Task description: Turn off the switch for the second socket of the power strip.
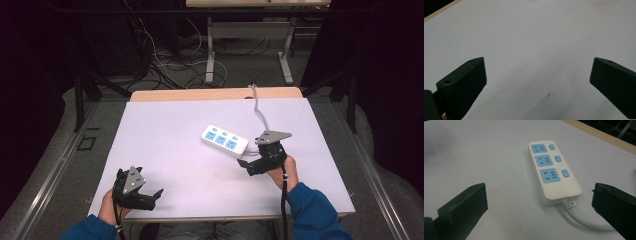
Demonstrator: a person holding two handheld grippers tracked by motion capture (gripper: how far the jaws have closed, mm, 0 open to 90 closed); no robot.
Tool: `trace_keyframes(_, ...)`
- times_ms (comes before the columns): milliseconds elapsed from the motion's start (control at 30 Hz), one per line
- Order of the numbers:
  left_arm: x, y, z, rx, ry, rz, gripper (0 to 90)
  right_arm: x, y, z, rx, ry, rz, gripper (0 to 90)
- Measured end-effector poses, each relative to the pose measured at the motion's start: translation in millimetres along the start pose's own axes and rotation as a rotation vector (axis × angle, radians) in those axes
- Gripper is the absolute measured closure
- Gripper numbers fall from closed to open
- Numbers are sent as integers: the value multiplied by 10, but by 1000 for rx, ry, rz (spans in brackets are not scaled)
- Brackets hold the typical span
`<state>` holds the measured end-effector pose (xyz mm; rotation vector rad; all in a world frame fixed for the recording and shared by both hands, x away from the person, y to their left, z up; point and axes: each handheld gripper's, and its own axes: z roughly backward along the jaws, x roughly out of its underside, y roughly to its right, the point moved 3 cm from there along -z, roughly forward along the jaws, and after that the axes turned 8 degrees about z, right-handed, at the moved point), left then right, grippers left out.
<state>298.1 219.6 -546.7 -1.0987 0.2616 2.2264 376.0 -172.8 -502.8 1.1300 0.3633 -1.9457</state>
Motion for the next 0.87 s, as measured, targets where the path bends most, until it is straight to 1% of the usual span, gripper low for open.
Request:
trace_keyframes(33, 1, 5, -1, 5, 0, 6, 6, 25, -6, 20, -5, -4, 1, 0)
trace_keyframes(100, -2, -3, 1, -4, -1, -4, 6, 88, -17, 69, 10, 0, 5, 0)
trace_keyframes(133, -1, 0, 0, -3, -2, -2, 6, 124, -29, 101, 6, -2, -3, 0)
trace_keyframes(167, -2, -2, 0, -5, -2, -5, 6, 152, -30, 124, 22, 2, -1, 0)
trace_keyframes(200, 0, 4, -2, 1, -2, 1, 6, 180, -34, 152, 22, -4, 1, 0)
trace_keyframes(267, 0, 4, -4, -1, -1, 4, 6, 240, -52, 196, 35, -4, -4, 0)
trace_keyframes(300, 1, 5, -5, -1, -1, 5, 6, 269, -55, 215, 41, -4, 5, 0)
trace_keyframes(367, 0, 5, -4, -1, -1, 4, 6, 328, -71, 259, 48, -11, 3, 0)
trace_keyframes(400, 1, 6, -5, -1, -1, 6, 6, 355, -78, 275, 54, -5, 2, 0)
trace_keyframes(433, 1, 4, -4, -1, -1, 5, 6, 377, -83, 298, 52, -19, 2, 0)
trace_keyframes(467, 1, 4, -7, -1, 0, 7, 6, 406, -90, 307, 63, -5, 2, 0)
trace_keyframes(533, 1, 5, -6, -1, -1, 7, 6, 466, -111, 342, 75, -6, -4, 0)
trace_keyframes(700, 1, 3, -4, 1, -3, 6, 6, 578, -156, 399, 80, -22, -9, 0)
trace_keyframes(733, -1, -4, -1, -6, -2, -2, 6, 599, -163, 404, 76, -27, -12, 0)
trace_keyframes(767, -1, -1, -1, -3, -3, 2, 5, 618, -165, 401, 80, -24, -13, 0)
trace_keyframes(800, -1, -2, 1, -4, -4, 0, 5, 635, -172, 408, 75, -34, -23, 0)
trace_keyframes(833, 0, 4, -3, 4, -3, 9, 5, 647, -168, 407, 78, -31, -19, 0)
trace_keyframes(867, -3, -8, -1, -7, -5, -2, 5, 654, -169, 415, 75, -31, -23, 0)
